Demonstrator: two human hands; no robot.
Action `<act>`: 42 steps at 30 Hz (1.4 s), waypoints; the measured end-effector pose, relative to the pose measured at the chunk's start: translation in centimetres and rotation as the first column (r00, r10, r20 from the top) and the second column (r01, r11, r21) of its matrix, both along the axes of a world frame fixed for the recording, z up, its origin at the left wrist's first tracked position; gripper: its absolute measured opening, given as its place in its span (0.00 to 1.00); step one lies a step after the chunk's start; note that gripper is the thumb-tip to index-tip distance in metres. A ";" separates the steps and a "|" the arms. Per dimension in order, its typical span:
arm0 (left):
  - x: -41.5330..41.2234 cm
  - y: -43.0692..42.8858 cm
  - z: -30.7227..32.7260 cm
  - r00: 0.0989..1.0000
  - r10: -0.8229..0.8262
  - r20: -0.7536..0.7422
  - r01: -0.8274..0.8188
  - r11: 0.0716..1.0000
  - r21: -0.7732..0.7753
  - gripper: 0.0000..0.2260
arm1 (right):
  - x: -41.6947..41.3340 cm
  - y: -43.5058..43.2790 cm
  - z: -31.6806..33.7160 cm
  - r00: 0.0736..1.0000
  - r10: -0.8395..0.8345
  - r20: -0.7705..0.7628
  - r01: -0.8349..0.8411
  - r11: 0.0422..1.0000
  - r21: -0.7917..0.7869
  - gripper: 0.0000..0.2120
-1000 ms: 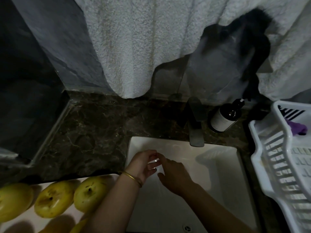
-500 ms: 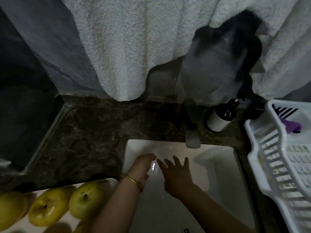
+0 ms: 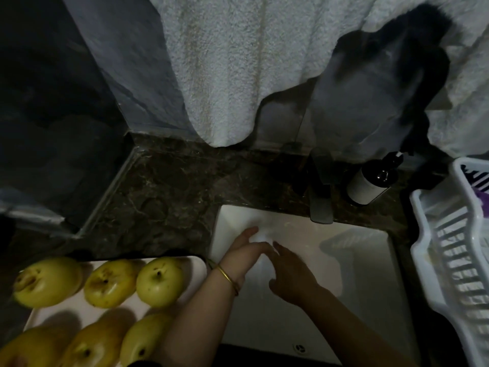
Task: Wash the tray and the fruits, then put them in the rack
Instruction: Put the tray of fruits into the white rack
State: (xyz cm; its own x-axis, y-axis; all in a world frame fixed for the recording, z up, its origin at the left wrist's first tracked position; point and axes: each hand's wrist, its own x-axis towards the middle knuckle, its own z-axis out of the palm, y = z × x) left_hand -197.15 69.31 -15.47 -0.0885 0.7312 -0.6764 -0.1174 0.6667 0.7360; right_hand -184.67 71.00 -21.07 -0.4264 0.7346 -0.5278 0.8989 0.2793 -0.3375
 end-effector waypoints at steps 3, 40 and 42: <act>0.2 -0.8 0.3 0.995 0.043 -0.089 -0.043 0.999 0.009 0.22 | -0.3 -0.9 -0.5 0.990 0.135 0.038 -0.135 0.991 0.015 0.27; -25.5 -21.2 1.8 0.589 0.466 -0.661 -0.403 0.878 0.260 0.08 | -10.3 -8.0 0.8 0.998 0.046 0.047 -0.042 0.996 -0.082 0.15; -26.0 -20.8 1.3 0.581 0.438 -0.686 -0.388 0.890 0.240 0.13 | -10.4 -7.9 0.8 0.998 0.027 0.060 -0.021 0.994 -0.103 0.16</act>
